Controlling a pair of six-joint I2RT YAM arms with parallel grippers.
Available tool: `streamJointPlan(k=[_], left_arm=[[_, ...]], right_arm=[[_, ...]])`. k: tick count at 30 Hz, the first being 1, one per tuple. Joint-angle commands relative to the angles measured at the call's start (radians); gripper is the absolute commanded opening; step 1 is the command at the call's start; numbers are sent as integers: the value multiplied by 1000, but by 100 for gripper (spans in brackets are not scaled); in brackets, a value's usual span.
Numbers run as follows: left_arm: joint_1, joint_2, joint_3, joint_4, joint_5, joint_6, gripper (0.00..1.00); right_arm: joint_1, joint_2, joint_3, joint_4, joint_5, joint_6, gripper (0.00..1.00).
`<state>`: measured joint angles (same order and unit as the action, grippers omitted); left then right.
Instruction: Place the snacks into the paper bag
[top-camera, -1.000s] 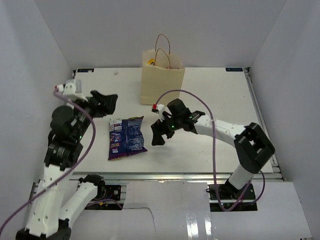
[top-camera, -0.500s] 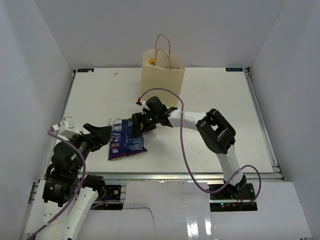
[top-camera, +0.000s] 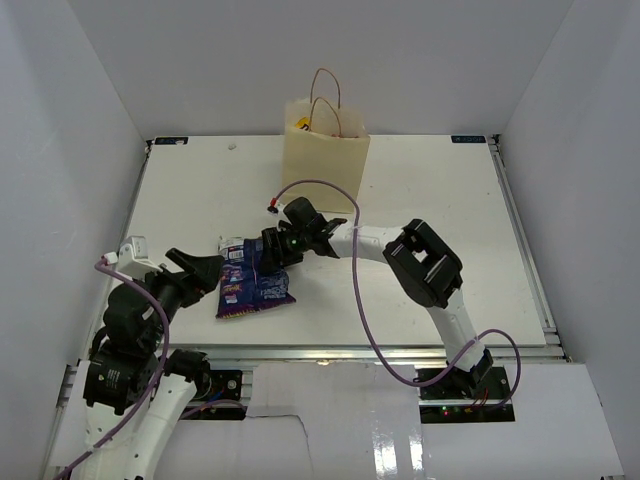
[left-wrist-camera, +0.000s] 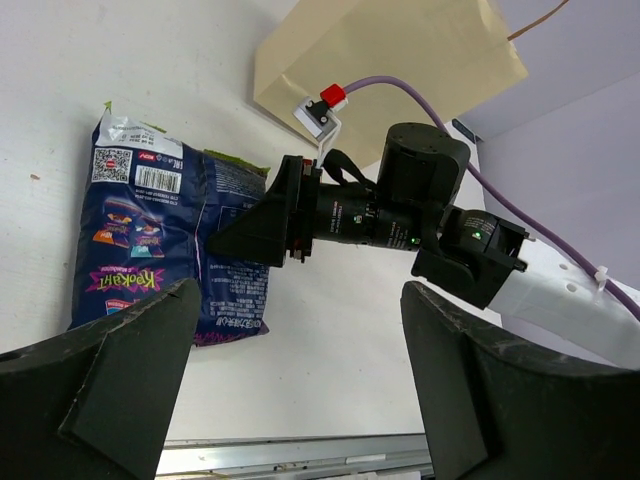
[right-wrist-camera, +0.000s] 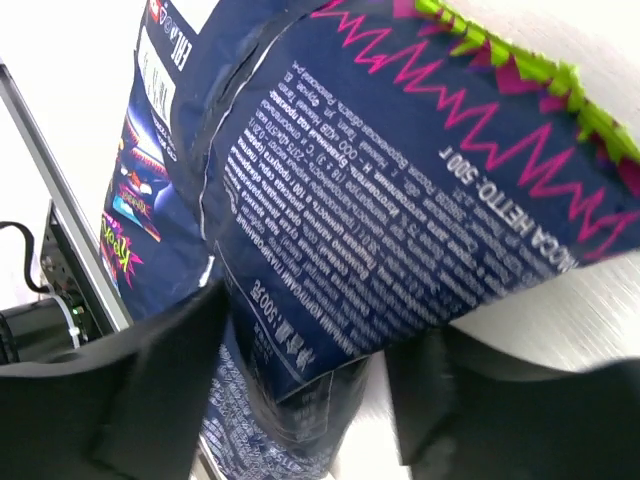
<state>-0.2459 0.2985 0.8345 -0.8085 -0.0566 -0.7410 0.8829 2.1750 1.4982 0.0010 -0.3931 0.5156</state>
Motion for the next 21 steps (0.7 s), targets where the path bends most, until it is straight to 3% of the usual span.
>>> streamJointPlan(k=[1,6,11,12,15,21], left_arm=[[3,-15,32,-26,-2,-18,92],[3,-30,38,-37,6,-28,92],[3,-39,48,-32,15,-23,92],[2,-41,51,-28,15,-18,92],[3,-45,66,-18,11,0,93],[3,-56,89,23,15,29,93]], right_arm=[[5,26,30,54,16,-9,60],[-18,-1,7,145,-154,-96,31],[-45,-43,27,212,-508,-213,15],[-50,-62,28,224,-567,-235,8],[-64,-108,23,261,-757,-288,8],[-81,-220,36,278,-859,-341,8]])
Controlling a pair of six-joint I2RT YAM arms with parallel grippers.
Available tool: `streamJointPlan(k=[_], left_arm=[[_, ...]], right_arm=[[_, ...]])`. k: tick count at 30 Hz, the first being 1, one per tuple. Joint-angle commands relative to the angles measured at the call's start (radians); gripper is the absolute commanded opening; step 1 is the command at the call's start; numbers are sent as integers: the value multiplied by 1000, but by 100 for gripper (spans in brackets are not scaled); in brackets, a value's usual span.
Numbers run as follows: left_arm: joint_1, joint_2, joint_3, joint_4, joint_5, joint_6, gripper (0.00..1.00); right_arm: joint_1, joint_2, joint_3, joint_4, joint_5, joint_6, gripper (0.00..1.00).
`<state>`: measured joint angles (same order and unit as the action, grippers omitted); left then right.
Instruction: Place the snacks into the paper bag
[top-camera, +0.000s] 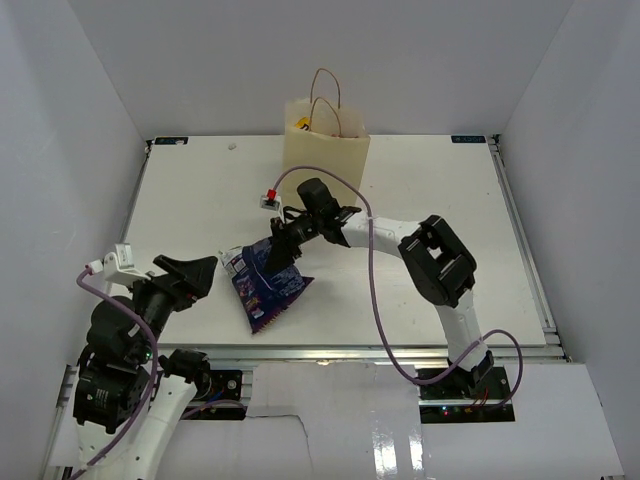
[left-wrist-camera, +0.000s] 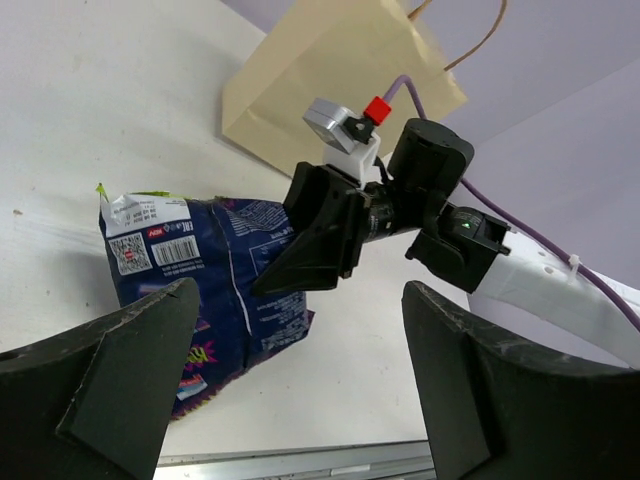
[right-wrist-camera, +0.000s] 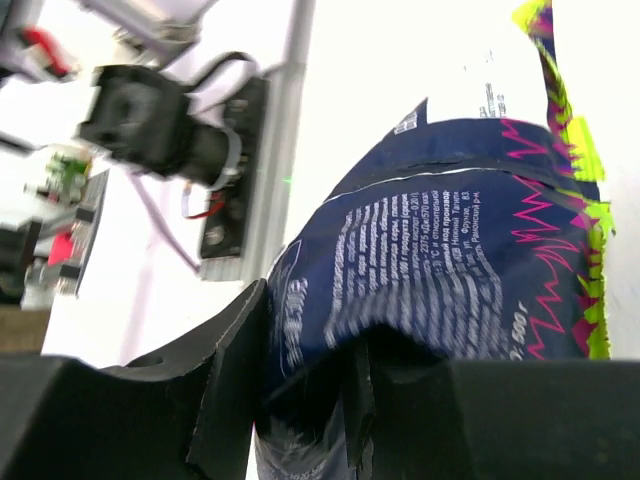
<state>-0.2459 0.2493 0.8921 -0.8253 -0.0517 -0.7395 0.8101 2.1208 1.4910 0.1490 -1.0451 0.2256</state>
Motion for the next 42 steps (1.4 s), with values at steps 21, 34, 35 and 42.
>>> streamJointPlan(k=[21,34,35,42], left_arm=[[3,-22,34,127,41,40,93],[3,4,-5,170,81,29,93],[3,7,-7,173,81,29,93],[3,18,-22,189,88,28,93]], right_arm=[[-144,-344,250,276,-121,181,8],[-295,-177,710,364,100,357,8],[-299,-154,741,354,120,353,8],[-331,-94,925,316,322,293,8]])
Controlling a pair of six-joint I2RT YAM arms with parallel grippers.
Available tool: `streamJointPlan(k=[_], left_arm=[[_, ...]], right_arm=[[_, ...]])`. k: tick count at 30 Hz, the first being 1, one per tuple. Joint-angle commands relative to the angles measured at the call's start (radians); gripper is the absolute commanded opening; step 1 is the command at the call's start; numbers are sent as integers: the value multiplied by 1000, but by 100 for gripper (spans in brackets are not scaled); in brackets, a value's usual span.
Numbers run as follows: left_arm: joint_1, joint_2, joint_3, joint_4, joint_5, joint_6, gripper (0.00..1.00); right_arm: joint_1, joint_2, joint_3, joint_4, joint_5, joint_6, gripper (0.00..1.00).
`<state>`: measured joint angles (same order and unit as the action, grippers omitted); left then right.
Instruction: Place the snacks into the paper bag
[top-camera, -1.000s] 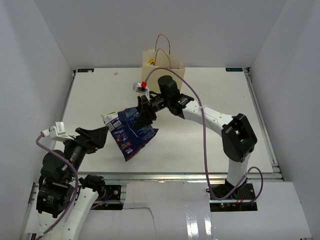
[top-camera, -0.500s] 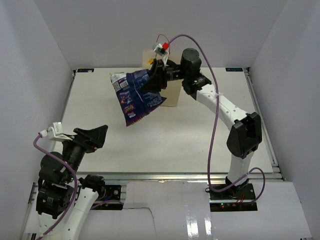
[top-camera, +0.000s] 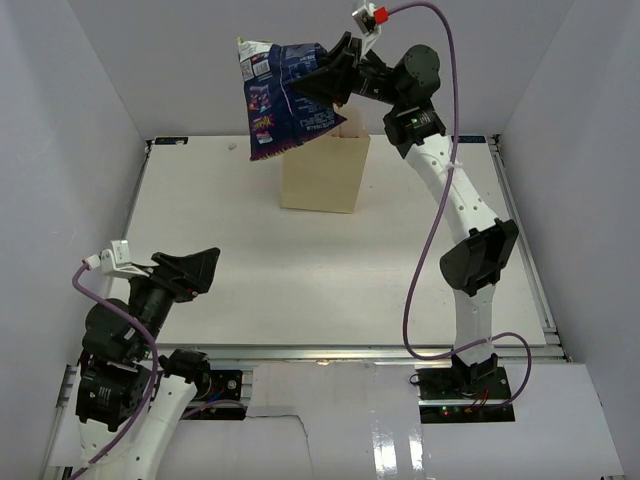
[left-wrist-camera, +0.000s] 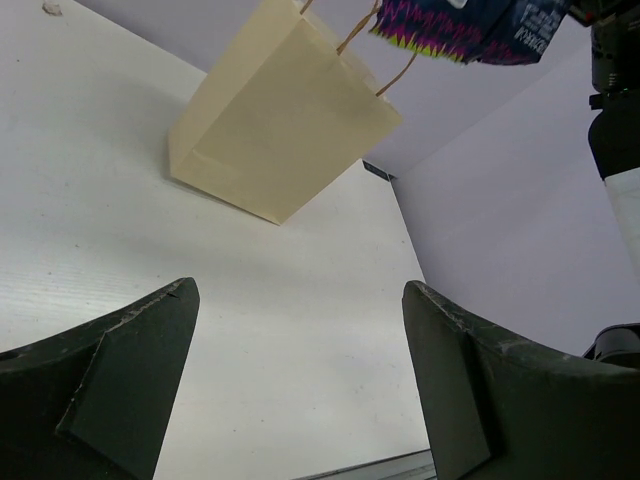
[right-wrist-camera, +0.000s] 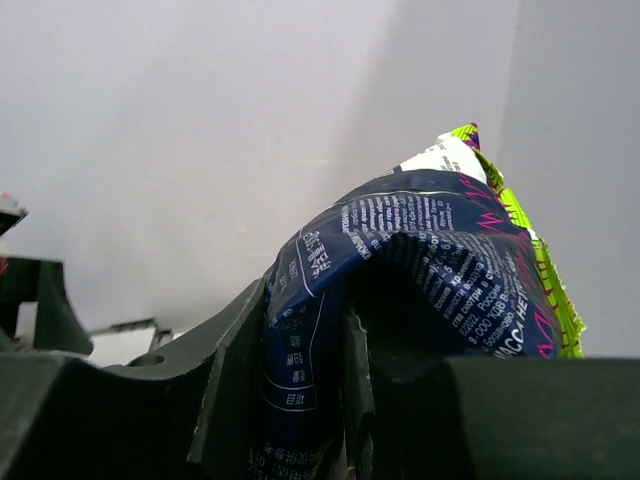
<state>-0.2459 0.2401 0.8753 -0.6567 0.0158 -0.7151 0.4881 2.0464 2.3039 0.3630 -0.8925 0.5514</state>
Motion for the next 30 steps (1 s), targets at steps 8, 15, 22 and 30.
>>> streamJointPlan(k=[8,15,22,30], left_arm=[[3,47,-25,39,41,-6,93],[3,74,-47,55,56,-9,93],[3,91,-62,66,69,-10,93],[3,113,-73,78,85,-20,93]], right_arm=[[-58,20,181,114,306,-60,8],[-115,43,222,145,409,-106,8],[-164,73,249,148,441,-157,8],[-224,106,224,157,419,-171,8]])
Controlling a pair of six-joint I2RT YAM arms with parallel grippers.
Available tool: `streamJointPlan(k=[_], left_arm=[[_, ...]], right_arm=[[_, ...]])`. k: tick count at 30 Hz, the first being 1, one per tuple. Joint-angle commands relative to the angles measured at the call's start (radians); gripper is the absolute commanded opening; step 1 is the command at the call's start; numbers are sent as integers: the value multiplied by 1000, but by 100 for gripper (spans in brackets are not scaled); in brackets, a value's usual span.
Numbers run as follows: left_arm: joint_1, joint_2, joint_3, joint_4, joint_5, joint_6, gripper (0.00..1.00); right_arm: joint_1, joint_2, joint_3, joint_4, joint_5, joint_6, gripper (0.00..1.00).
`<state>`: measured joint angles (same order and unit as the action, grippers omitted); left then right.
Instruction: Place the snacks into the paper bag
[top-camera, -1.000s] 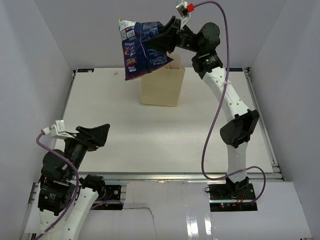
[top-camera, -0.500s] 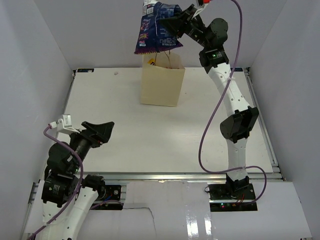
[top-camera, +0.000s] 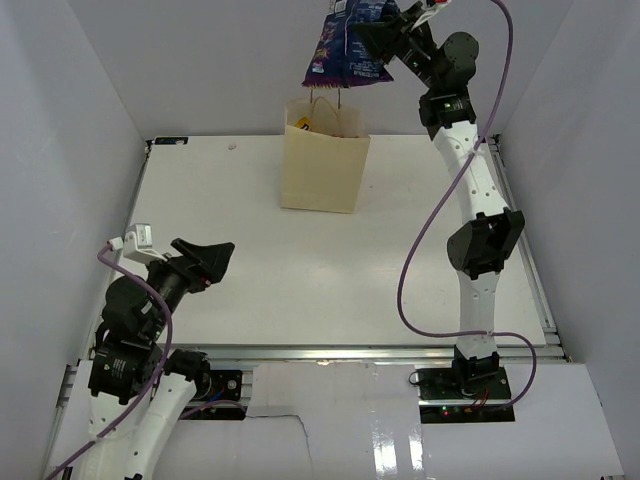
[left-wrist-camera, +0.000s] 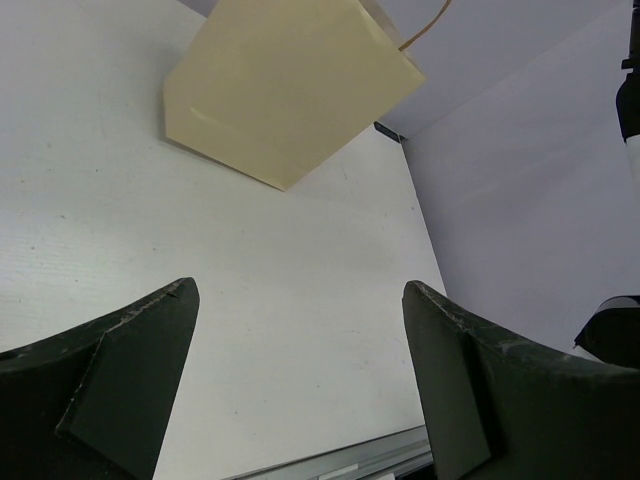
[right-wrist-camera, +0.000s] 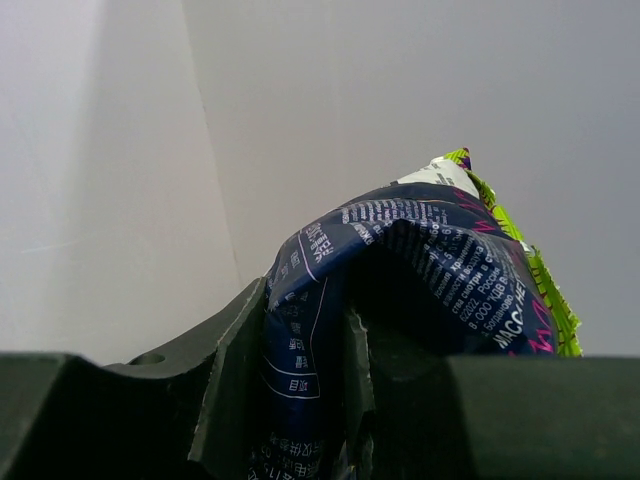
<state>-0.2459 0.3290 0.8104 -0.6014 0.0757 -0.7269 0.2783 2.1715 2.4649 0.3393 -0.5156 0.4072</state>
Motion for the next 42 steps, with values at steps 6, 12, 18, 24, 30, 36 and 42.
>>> streamJointPlan(k=[6,12,18,24,30,36,42], left_arm=[[3,33,-23,40,50,-14,93],[3,28,-34,46,68,-16,93],[3,21,-40,46,76,-19,93],[3,15,-47,46,79,-22,93],[3,10,-53,48,85,-20,93],[3,1,-62,51,88,-25,93],[3,-1,-65,55,95,-26,93]], right_arm=[[-25,13,52,187,9,-96,8],[-24,27,22,170,-47,-146,8],[-5,17,-10,130,-126,-312,8],[15,-9,-46,96,-202,-475,8],[24,-39,-93,55,-254,-580,8],[25,-71,-150,17,-314,-669,8],[33,-91,-179,-28,-365,-748,8]])
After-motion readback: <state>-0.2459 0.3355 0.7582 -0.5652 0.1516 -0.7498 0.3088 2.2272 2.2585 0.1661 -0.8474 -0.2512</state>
